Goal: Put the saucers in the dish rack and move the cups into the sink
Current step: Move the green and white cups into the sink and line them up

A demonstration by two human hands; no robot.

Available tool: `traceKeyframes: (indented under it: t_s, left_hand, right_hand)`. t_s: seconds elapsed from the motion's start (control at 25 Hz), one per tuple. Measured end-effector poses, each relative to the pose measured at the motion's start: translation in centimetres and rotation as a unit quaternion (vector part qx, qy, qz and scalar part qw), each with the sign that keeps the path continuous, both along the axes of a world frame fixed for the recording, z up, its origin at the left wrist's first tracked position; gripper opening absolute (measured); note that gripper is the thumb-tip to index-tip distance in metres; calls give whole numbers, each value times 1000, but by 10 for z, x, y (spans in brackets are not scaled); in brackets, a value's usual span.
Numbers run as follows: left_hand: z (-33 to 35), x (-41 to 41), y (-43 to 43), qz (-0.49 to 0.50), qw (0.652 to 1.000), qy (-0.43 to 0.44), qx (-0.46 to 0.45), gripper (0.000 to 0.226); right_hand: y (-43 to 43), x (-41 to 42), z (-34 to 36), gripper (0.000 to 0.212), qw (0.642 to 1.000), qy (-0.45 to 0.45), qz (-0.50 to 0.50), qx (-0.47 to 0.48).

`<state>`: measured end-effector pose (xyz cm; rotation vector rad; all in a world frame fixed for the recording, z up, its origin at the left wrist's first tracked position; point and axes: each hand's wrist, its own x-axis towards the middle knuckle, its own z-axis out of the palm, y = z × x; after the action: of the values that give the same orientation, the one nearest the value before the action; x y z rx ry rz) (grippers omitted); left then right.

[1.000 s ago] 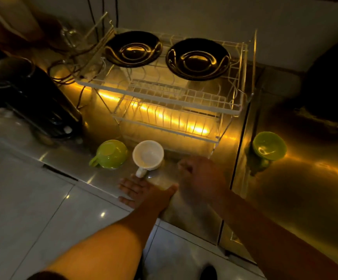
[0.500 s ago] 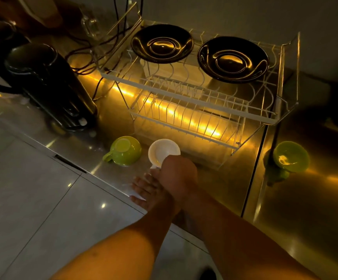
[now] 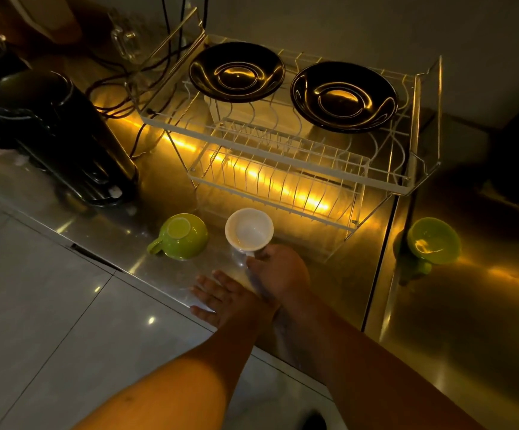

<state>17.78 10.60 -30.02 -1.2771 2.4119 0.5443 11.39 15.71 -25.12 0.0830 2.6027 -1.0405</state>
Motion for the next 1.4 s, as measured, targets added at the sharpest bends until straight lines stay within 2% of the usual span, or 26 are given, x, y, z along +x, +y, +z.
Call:
traceKeyframes:
  t_s: [0.08,0.16,0.32,0.48,0.68,0.76,0.84,0.92,1.0,1.08,1.16,1.4]
  left_hand:
    - [5,0,4,-1,1000,-19,-7,133]
    - [1,1,4,-20,999,-26,-4,145]
    - [-3,5,-6,-37,999,-12,14,157]
    - [0,5,-8,-43,998,0,35,161]
    - [-2,4,-8,-48,998,-14,41,167]
    - [-4,7,-11,-67,997,-3,37,160]
    - [-7,11,-11,-162,984,67,3,137]
    - [-7,12,-5,-322,933,154,-45,105]
    - [-3,7,11,-432,879,193,-57,86]
    - [1,-4,33,-500,842,198,-49,82]
    - [1,-14,55,-540,820,184,-44,80]
    - [-17,-20,79,-547,817,168,-77,79]
  right_hand:
    - [1,-4,-5,23,989,-84,-45,-109]
    - [7,-8,-7,26,971,-142,-81,-173]
    - [39,2,3,28,962,-109,-89,-234]
    - [89,34,13,26,964,-60,-129,-225]
    - [150,63,13,22,949,-67,-198,-238]
    - [169,72,14,22,937,-73,-230,-254]
    - [186,81,15,23,932,-74,-250,-251]
    - [203,91,15,25,932,-70,-273,-228]
    - [222,100,14,23,925,-65,-308,-211]
    - [242,105,13,21,917,-55,-333,-210]
    - [264,107,14,20,908,-40,-359,-212]
    - [327,93,10,21,883,-12,-418,-214]
